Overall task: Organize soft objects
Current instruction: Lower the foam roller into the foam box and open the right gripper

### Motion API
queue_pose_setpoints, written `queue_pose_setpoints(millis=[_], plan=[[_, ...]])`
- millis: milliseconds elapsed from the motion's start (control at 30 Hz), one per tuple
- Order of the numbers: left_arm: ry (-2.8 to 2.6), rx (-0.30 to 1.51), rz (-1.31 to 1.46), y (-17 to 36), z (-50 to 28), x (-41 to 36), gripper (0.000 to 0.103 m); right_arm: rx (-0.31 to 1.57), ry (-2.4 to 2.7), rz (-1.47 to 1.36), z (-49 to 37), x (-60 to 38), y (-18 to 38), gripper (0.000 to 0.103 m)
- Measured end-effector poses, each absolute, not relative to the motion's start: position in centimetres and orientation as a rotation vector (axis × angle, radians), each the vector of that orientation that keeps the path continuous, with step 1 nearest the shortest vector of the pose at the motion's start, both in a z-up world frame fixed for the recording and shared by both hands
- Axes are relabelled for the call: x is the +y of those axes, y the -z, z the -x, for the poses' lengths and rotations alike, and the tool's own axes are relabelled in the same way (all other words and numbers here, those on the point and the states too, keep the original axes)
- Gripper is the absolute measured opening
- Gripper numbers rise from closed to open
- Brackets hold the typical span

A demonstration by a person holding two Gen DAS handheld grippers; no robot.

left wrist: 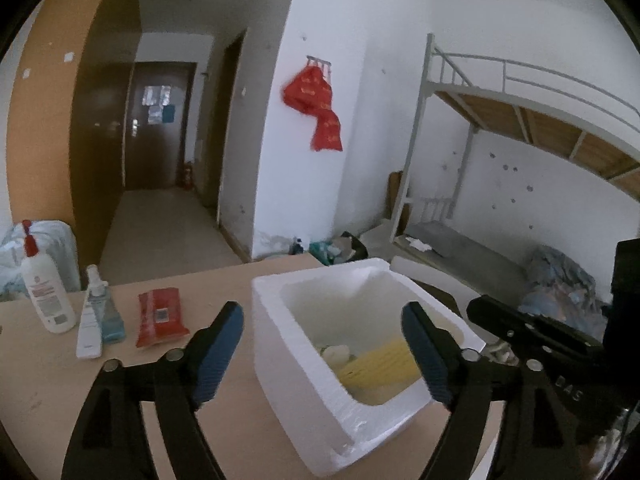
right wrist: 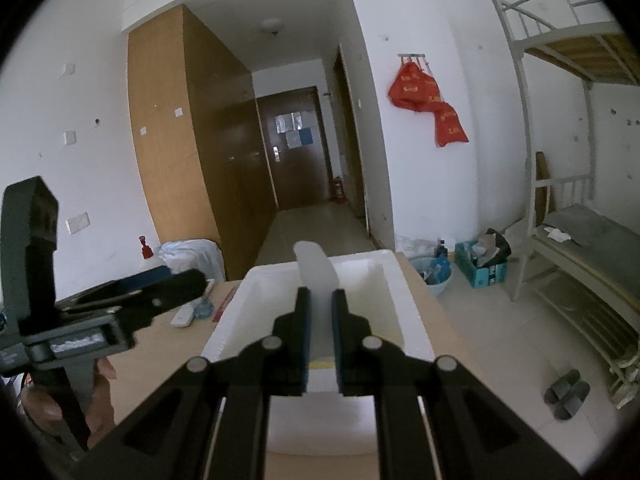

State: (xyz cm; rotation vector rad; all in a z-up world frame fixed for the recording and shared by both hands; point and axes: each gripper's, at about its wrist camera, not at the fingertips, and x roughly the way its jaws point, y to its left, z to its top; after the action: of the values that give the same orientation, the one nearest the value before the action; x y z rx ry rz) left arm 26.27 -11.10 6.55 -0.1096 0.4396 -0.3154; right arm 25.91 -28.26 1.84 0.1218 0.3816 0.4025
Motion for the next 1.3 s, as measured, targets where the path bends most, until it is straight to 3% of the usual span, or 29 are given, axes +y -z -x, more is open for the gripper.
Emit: queue_pose_setpoints(millis=[133,267,1300], plan=[[0.287,0.413,0.120,-7.0,-25.2,-10.1,0.093,0.386,-0.418,-0.118,-26.2,-27.8,-1.8,0.012],[0.264,0.391,0.145,-7.4,-24.1,-8.5,0.103,0.389,-0.432,-0.114,-26.6,-27.6,-1.8,0.012],[0.160,0.357,0.184,-7.0,-22.5,-3.2,0.103,0.472,-0.445,-0.095,-30.0,-25.1,-0.1,0.012]])
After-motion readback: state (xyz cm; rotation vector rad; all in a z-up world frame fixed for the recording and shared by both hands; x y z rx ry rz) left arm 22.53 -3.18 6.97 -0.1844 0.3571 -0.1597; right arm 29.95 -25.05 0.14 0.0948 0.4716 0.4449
